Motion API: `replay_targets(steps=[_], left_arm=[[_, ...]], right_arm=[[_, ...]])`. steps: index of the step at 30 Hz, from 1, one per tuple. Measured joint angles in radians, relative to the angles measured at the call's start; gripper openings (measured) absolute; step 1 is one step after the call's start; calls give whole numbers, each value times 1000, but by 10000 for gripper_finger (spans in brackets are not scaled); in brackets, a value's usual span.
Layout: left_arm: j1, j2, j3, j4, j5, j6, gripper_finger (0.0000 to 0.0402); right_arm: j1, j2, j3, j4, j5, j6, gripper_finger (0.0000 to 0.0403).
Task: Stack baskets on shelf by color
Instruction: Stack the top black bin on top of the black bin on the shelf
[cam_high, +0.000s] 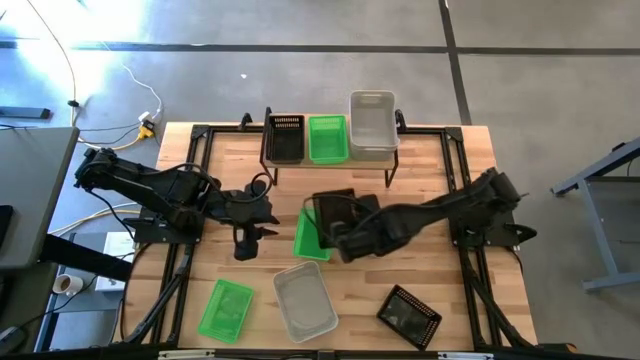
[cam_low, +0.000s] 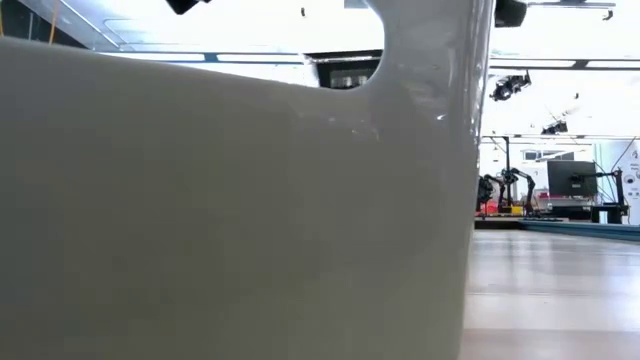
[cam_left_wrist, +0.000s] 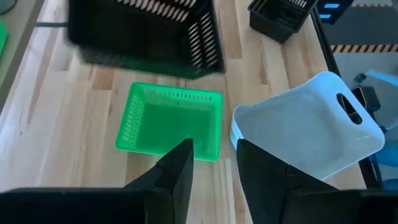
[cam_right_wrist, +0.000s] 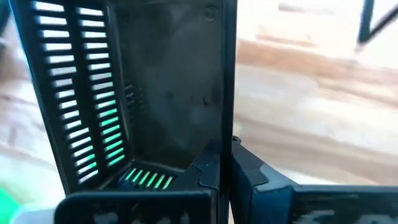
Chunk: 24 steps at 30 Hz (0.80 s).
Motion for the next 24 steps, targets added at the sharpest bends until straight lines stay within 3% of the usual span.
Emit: replay_targets(steps=[10,15,24], left_arm=[[0,0,0,-1,-15,31,113],[0,0,0,0,-25,49,113],[-6,24,0,12,-136,140,113]], right_arm=[[-61,149,202,19,64,-102,0],[-79,162,232,56,97,-109,0],[-123,168,231,186,106,-171,0]])
